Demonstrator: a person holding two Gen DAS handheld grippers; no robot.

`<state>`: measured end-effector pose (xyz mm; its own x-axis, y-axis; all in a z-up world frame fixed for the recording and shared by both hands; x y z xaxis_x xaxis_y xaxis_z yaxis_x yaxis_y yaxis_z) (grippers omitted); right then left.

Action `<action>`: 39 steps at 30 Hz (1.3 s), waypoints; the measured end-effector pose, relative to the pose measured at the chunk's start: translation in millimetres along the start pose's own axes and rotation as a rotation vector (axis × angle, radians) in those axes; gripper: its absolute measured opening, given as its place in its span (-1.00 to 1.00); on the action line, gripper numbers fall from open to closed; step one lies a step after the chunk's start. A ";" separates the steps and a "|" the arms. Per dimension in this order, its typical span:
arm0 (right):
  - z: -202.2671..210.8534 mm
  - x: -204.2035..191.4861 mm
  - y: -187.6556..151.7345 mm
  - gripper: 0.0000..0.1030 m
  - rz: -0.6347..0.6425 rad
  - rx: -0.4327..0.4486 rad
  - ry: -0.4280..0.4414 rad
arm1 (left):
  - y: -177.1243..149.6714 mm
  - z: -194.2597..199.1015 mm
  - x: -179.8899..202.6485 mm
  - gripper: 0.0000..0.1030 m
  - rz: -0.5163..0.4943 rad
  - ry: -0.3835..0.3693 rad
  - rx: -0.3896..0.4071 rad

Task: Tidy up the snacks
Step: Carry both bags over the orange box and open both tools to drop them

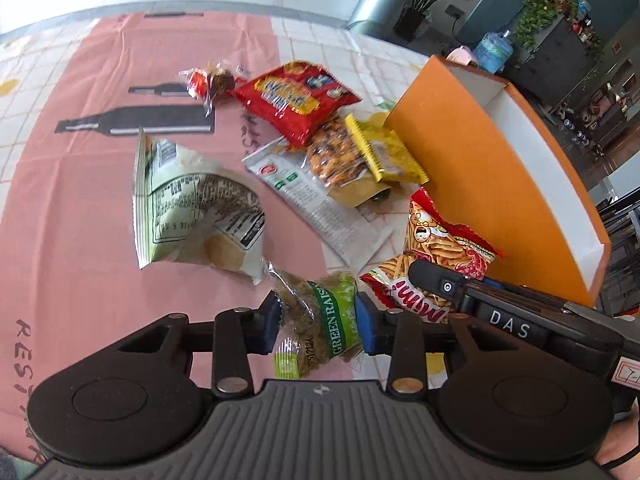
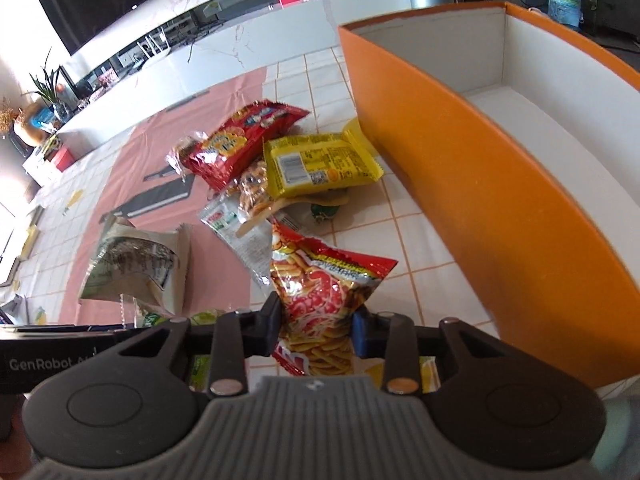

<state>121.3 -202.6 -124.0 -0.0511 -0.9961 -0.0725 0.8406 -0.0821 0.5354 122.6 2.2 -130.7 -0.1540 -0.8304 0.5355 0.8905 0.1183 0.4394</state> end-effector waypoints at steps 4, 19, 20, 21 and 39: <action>32.2 3.3 9.1 -0.39 0.005 0.063 0.018 | 6.5 21.8 21.2 -0.18 -0.048 -0.004 0.044; 132.9 83.6 70.1 -0.39 0.043 0.214 -0.049 | 52.8 53.4 149.2 -0.18 -0.316 -0.121 0.146; 133.7 91.1 72.7 -0.39 0.053 0.209 -0.061 | 55.0 49.6 155.0 -0.17 -0.325 -0.133 0.137; 134.2 97.9 75.1 -0.39 0.065 0.205 -0.069 | 58.3 42.8 162.6 -0.18 -0.335 -0.147 0.124; 29.4 170.9 120.0 -0.38 0.411 -0.090 -0.135 | 80.0 -92.8 219.3 -0.18 -0.519 -0.181 -0.176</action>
<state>197.7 -383.7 -47.4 0.2325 -0.9413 0.2448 0.8489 0.3193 0.4213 199.7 -221.0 -45.0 -0.6469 -0.6471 0.4035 0.7341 -0.3853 0.5591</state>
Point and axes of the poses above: each gripper's, at about its wrist camera, not at the fingertips, and z roughly against the way its jaws point, x to its right, y to its top, the point moved 3 cm from there along -z, roughly the way its jaws point, and after that the axes turned 15 degrees about -y, right-handed, at the moved point
